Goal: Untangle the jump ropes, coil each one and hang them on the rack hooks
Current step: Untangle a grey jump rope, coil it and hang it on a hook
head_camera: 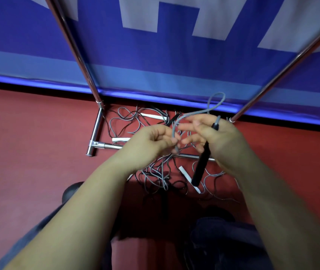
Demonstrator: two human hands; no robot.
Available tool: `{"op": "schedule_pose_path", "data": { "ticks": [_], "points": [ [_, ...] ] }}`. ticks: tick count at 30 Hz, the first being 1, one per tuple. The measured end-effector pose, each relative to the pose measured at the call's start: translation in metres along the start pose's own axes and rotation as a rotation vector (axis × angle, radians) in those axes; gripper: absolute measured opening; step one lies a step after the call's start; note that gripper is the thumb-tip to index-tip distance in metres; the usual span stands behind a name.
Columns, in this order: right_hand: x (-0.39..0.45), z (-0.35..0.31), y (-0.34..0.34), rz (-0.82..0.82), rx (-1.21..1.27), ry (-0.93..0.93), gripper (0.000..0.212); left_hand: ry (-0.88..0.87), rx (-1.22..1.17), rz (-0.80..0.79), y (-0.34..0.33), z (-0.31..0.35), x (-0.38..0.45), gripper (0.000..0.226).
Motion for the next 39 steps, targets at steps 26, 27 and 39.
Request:
{"op": "schedule_pose_path", "data": {
  "ticks": [26,27,39],
  "points": [
    [-0.001,-0.006,0.005,0.006,0.239,0.024,0.022,0.097,-0.02,-0.101,-0.006,0.0,-0.003,0.019],
    [-0.001,-0.005,0.004,0.03,0.167,0.031,0.022,0.094,-0.044,-0.05,-0.002,0.0,-0.002,0.021],
    [-0.008,0.014,-0.021,-0.109,-0.555,-0.044,0.021,0.023,-0.508,0.298,0.018,0.012,0.006,0.019]
  ]
}}
Point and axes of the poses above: each hand's wrist, its own x-axis towards the middle knuckle, its own y-axis out of the back of the hand, z = x × y, the point moved 6 cm from there along x, towards the middle knuckle, and after that the axes turned 15 degrees about -y, right-handed, at the moved point
